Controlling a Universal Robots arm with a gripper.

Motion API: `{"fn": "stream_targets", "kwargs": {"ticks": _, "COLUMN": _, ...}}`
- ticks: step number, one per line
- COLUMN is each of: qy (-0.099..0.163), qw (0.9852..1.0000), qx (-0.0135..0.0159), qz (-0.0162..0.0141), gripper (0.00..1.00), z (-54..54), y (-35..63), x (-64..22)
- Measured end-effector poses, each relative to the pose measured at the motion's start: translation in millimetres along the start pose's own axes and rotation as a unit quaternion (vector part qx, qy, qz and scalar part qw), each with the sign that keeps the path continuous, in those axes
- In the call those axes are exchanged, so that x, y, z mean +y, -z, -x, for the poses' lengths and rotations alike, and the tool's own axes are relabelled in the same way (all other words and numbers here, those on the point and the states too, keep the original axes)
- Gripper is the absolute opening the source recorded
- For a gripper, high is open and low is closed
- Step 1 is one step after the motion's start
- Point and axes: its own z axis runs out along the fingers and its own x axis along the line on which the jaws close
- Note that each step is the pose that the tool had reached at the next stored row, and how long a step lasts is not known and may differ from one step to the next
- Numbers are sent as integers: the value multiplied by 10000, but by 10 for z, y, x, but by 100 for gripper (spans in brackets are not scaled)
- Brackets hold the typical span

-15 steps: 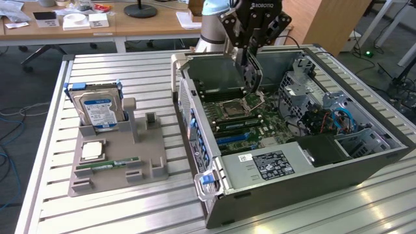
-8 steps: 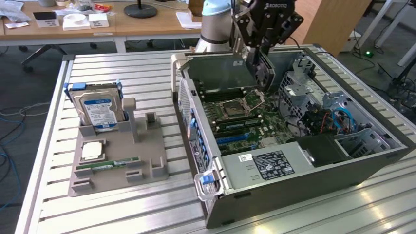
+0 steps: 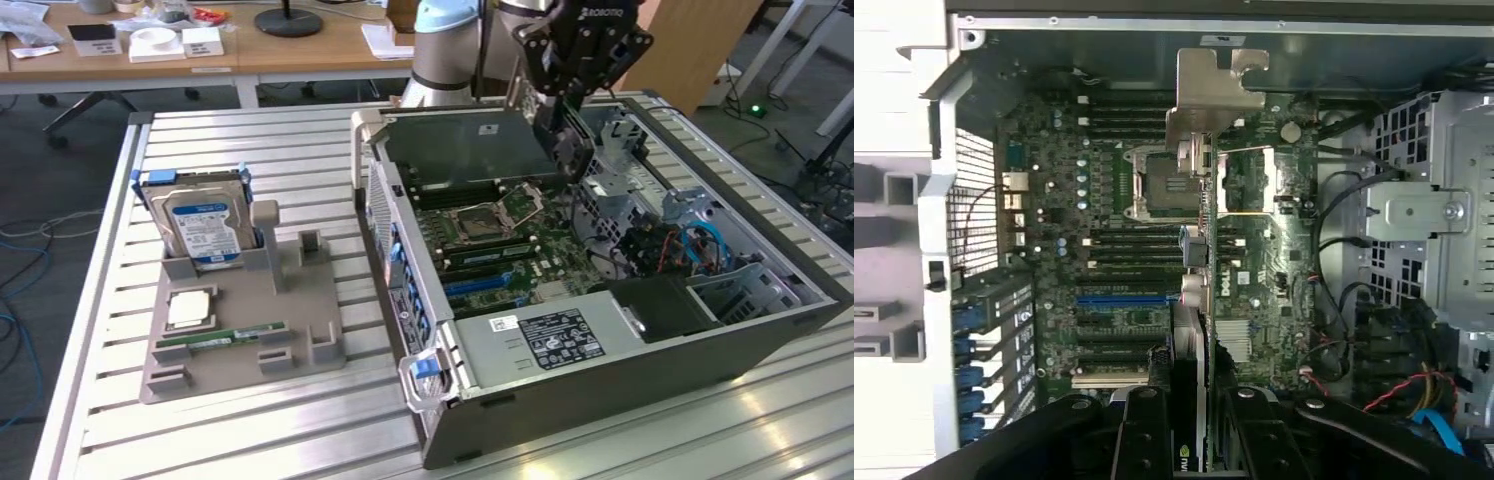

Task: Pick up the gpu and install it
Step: 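Pick up the gpu and move the gpu toward the slot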

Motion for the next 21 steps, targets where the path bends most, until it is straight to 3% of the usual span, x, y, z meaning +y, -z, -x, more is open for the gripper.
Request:
{"fn": "stream_targets", "kwargs": {"ticks": 13, "qy": 0, "qw": 10000, "qx": 0, "qz": 1, "gripper": 26, "z": 564, "y": -14, "x": 15}}
{"fn": "stream_targets", "kwargs": {"ticks": 21, "qy": 0, "qw": 10000, "qx": 0, "qz": 1, "gripper": 26, "z": 824, "y": -21, "x": 22}}
